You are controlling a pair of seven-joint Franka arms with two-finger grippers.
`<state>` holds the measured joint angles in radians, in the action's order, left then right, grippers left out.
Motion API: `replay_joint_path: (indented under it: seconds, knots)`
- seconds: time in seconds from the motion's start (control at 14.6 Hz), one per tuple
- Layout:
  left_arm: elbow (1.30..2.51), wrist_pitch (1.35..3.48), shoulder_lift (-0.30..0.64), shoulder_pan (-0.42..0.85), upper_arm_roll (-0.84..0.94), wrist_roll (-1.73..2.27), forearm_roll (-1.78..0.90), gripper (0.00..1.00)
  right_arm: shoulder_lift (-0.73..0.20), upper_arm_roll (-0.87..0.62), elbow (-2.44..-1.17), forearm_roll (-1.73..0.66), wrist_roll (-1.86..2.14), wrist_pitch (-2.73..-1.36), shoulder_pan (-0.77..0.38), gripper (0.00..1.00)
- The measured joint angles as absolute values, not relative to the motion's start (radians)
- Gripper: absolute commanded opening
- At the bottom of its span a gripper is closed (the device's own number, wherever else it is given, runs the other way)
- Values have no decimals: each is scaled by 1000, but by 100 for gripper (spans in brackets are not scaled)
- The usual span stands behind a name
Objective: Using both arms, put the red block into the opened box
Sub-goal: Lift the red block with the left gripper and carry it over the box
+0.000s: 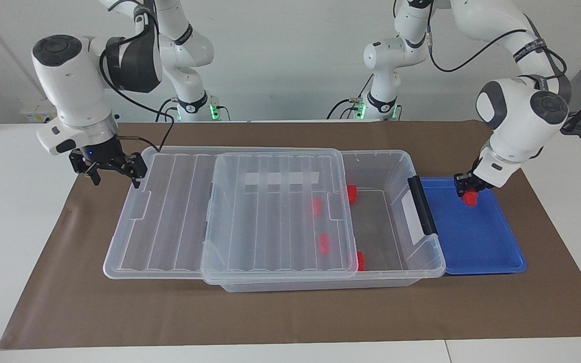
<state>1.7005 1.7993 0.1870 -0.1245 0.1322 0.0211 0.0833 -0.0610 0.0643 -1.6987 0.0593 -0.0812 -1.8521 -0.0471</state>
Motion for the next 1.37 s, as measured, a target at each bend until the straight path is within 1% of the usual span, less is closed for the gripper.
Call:
replay_joint_path:
  seconds: [0.21,0.34,0.48,0.62,0.96,1.37]
  knots:
    - [1551,1615,181,-67,138,160,43,0,-7,64,-1661,25,-158,-1714,-47,100]
    - [1514,1595,176,-21,144,316,5,0,10,66,-1623,25,-173,-1626,-46,100]
    - [1515,1622,176,45,154,467,-2,0,18,72,-1617,25,-173,-1599,-42,100]
    - [1549,1697,173,105,160,571,-2,0,18,73,-1622,25,-173,-1599,-43,100]
    - [1753,1945,159,185,162,614,-2,0,18,72,-1634,25,-163,-1594,-39,100]
    - [1877,2129,158,198,155,620,4,0,18,72,-1639,25,-154,-1594,-37,100]
